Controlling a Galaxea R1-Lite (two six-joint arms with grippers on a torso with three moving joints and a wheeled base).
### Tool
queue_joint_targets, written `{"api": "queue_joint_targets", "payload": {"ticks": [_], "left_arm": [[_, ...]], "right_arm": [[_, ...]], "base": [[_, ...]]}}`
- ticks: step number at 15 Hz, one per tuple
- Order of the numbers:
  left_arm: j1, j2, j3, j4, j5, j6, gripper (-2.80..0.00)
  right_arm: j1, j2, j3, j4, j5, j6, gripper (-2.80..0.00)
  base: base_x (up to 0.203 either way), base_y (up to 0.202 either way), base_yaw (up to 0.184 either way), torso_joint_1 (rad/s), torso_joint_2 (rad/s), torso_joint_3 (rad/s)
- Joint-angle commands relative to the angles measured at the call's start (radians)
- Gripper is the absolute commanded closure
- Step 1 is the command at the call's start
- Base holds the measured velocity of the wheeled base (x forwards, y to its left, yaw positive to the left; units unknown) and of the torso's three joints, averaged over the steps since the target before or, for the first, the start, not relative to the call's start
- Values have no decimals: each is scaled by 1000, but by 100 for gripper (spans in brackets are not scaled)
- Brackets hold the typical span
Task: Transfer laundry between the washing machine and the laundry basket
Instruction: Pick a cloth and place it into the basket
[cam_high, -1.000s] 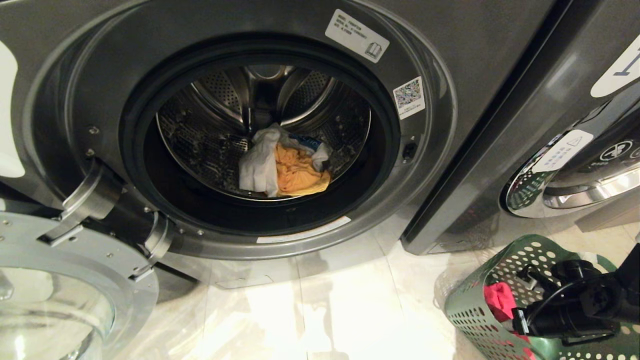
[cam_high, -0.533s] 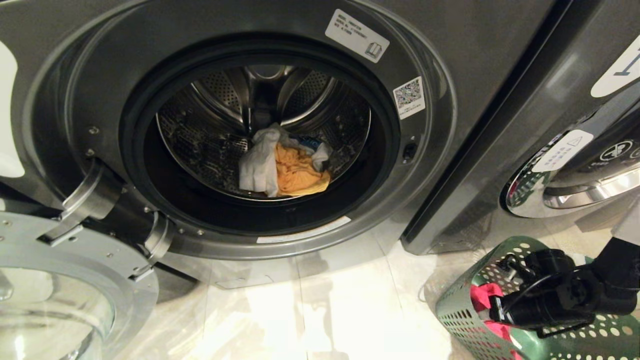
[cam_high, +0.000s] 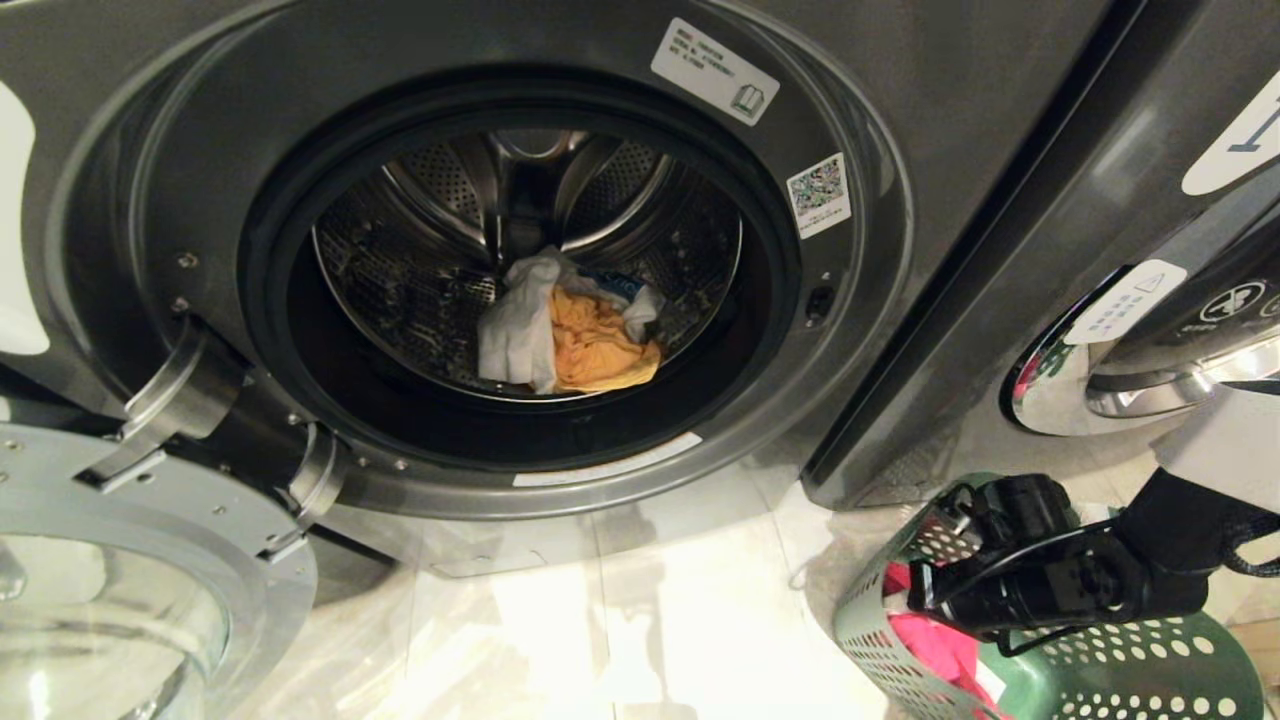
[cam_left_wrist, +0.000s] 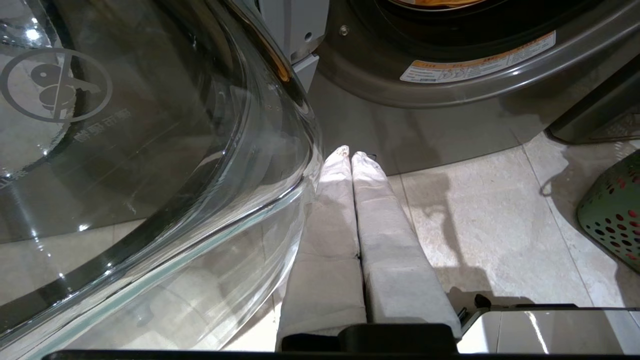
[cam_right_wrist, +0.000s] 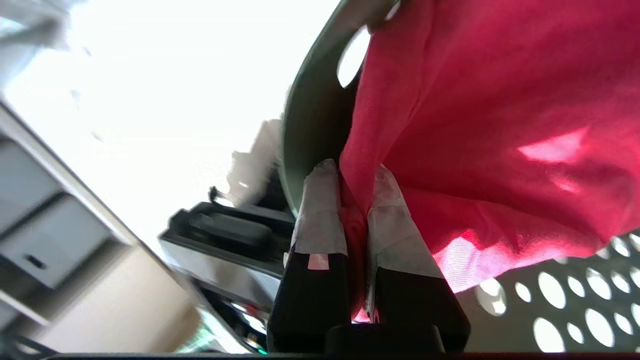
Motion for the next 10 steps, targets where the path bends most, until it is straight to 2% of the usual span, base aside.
{"api": "queue_joint_targets", "payload": {"ticks": [1, 3, 6, 8, 10], "left_arm": [[0, 0, 2, 0, 0, 0, 0], [0, 0, 2, 0, 0, 0, 0], [0, 0, 2, 0, 0, 0, 0], [0, 0, 2, 0, 0, 0, 0], [0, 0, 2, 0, 0, 0, 0]], "right_arm": [[54, -23, 23, -25, -30, 45, 0], [43, -69, 68, -25, -48, 45, 0], [-60, -158, 140, -25, -79, 34, 0], [-104, -200, 177, -27, -163, -29, 0], [-117, -238, 211, -48, -179, -56, 0]], "base": [[0, 0, 0, 0, 0, 0], [0, 0, 0, 0, 0, 0], [0, 0, 0, 0, 0, 0], [0, 0, 0, 0, 0, 0], [0, 0, 0, 0, 0, 0]]}}
